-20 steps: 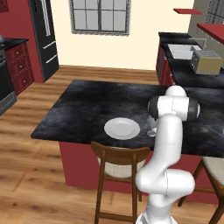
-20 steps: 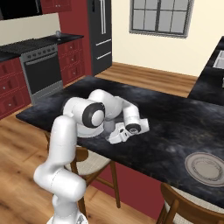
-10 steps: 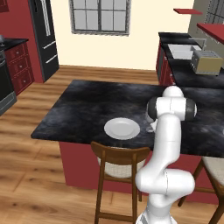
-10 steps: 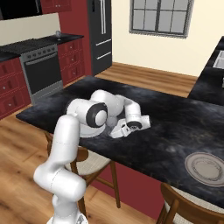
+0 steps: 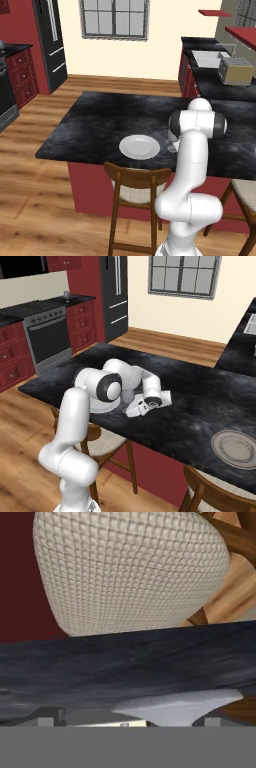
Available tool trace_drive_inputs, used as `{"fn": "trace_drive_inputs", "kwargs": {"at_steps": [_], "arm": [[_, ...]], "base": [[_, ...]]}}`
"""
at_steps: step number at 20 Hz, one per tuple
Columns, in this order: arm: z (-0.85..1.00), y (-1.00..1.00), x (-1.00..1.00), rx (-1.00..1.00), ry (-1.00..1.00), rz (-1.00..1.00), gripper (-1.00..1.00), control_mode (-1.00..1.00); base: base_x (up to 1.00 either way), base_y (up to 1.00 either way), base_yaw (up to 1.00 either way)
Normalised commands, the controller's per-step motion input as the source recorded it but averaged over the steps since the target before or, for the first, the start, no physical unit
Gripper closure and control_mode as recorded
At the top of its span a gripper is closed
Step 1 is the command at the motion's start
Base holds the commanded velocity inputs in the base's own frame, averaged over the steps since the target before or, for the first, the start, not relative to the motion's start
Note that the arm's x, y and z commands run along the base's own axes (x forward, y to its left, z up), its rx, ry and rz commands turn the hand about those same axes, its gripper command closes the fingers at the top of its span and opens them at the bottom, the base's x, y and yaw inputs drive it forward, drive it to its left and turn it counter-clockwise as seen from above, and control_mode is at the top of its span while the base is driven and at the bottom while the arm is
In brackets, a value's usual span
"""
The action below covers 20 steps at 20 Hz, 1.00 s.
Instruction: Retrieve the wine glasses from the counter and place one next to each plate.
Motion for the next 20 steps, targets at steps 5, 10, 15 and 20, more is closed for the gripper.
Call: {"fn": "trace_drive_inputs", "kwargs": {"at_steps": [5,10,15,20], "arm": [[-0.24,-0.39,-0.02,0.0,0.06,-0.04,-1.0,-1.0],[-0.2,-0.91,-0.04,0.07,0.08,-0.03,-1.0,-1.0],[-0.18,-0.23,-0.19,0.01,-0.02,0.0,-1.0,-1.0],[0.35,-0.36,-0.71,0.0,-0.14,-0.03,-1.0,-1.0]], "base": [[0.0,0.0,0.0],[0.0,0.0,0.0],[0.0,0.0,0.0],[0.0,0.0,0.0]]}}
